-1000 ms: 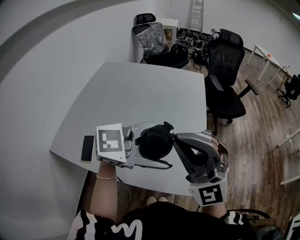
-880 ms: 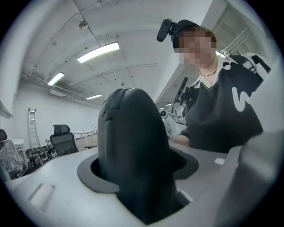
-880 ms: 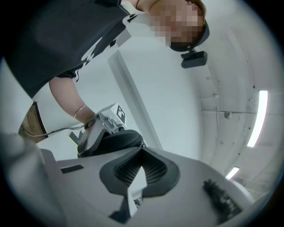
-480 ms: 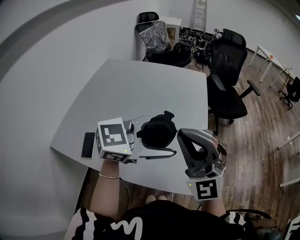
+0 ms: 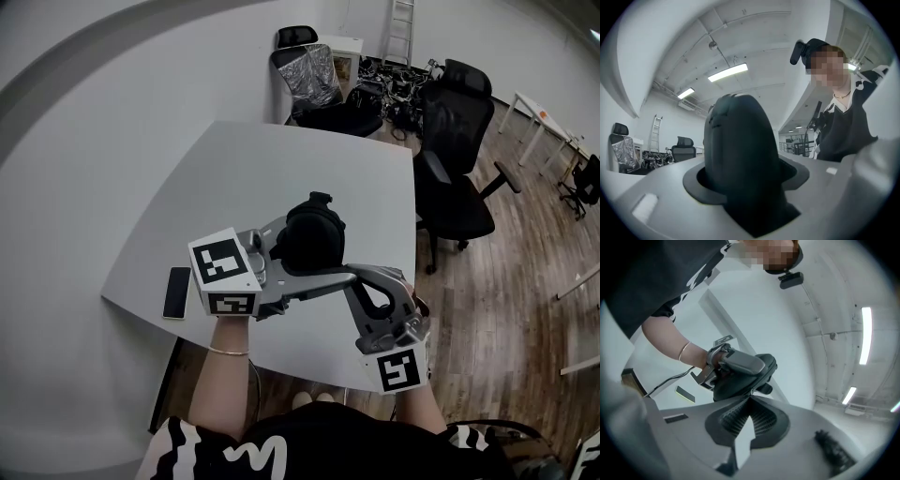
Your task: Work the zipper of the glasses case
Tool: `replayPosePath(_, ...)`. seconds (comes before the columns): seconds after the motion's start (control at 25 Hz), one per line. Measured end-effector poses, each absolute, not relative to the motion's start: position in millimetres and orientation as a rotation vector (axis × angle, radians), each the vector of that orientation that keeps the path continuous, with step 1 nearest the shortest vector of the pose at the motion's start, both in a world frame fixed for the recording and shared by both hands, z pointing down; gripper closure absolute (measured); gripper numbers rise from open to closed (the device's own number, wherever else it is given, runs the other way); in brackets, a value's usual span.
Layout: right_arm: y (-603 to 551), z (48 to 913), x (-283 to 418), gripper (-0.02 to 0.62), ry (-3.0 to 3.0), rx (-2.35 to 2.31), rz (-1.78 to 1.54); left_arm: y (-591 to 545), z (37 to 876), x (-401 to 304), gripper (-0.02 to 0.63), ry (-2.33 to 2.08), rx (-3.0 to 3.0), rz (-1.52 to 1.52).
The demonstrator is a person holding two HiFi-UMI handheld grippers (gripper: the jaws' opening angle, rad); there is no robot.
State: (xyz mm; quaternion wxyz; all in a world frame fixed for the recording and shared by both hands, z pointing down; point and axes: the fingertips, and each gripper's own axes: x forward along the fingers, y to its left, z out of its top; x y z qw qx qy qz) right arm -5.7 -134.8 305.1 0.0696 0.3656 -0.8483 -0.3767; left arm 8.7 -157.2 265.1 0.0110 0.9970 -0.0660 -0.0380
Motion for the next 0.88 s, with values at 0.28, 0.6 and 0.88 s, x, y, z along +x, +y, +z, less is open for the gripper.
replayPosePath(0.28,-148.3,324.6,-6.7,0.592,-2.709,1.189,-0.870,-176.6,249.1,4.3,0.298,-0.438,3.113,-0.292)
replayPosePath(0.6,-150.2,340.4,-8.3,0.592,-2.750,1.211,-0.761,-177.5,234.8,4.6,0.297,-0.538,3.128,-0.400)
replayPosePath(0.88,-150.2,346.7,-13.4,0.592,-2.808,1.220,-0.657,-174.4,225.5,7.4,0.295,-0.599,3.132,-0.477)
